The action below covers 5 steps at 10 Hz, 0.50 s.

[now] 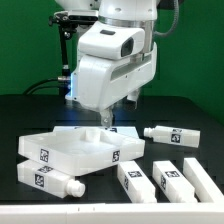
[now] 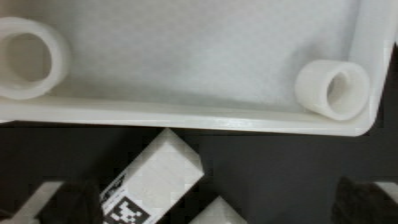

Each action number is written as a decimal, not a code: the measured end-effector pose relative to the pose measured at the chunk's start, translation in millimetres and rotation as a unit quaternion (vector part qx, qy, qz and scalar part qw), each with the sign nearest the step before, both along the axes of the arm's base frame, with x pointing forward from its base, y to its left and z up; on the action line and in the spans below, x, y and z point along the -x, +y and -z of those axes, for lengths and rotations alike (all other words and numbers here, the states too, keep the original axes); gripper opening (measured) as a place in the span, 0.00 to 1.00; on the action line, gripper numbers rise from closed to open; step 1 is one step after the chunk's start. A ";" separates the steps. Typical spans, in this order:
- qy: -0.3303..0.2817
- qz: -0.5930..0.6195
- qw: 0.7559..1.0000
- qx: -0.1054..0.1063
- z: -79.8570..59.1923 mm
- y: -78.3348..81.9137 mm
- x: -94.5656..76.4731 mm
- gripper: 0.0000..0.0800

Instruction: Assemble desk

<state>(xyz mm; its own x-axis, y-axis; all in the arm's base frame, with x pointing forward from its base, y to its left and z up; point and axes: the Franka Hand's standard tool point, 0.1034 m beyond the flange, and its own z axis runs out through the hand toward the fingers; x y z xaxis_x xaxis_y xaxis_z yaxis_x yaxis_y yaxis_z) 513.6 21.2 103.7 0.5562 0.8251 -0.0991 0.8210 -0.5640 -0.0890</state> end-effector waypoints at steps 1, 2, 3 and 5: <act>0.000 0.000 1.000 0.000 0.0 0.0 0.0 0.81; 0.000 0.000 1.000 0.000 0.0 0.0 0.0 0.81; 0.000 0.000 1.000 0.000 0.2 0.0 0.1 0.81; 0.001 0.000 1.000 0.000 1.3 0.1 0.6 0.81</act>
Offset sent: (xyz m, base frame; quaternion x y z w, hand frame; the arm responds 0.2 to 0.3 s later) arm 0.0000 0.0000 0.0000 0.0000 0.0000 0.0000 1.0000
